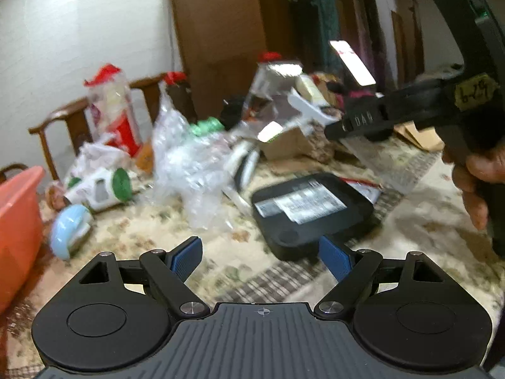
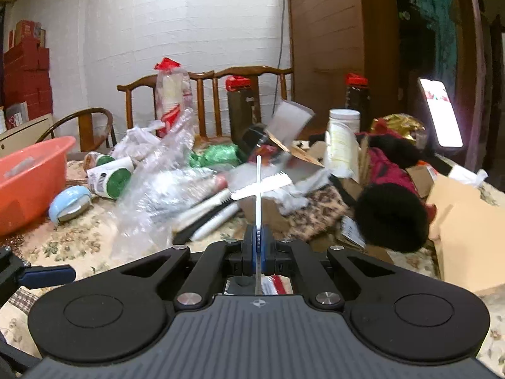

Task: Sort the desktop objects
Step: 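Lower the white comb onto the black box and open the right tool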

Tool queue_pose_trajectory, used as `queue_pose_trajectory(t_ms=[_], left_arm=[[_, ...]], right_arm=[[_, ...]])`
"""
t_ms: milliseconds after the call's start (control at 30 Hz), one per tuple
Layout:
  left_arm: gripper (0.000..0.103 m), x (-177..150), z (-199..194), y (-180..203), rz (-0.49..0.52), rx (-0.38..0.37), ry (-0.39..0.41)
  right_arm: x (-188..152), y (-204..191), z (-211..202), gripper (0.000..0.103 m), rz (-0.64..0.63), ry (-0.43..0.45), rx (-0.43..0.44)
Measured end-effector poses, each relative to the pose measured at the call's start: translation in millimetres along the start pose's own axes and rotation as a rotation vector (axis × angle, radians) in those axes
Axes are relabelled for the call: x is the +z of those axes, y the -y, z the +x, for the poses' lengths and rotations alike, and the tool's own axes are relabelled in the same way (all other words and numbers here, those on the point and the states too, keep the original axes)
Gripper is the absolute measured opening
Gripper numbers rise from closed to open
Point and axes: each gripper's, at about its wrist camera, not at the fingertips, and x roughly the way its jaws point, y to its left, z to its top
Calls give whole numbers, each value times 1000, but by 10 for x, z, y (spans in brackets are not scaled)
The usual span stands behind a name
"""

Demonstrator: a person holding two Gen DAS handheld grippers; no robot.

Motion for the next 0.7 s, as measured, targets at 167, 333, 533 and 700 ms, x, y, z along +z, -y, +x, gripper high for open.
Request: queue_pose_trajectory(t_ms=[167, 333, 533, 700], left_arm=[[87, 62, 189, -43, -37, 12, -41], [88, 173, 447, -186, -49, 115, -62], [90, 254, 624, -541, -151, 181, -74], [90, 283, 660, -614, -159, 175, -73]], right_arm=[[-17, 24, 14, 3, 3, -7, -4], [-25, 18, 86, 3, -1, -28, 14], [100, -81, 307, 3, -26, -23, 45], [207, 19, 564, 39, 7, -68, 109]])
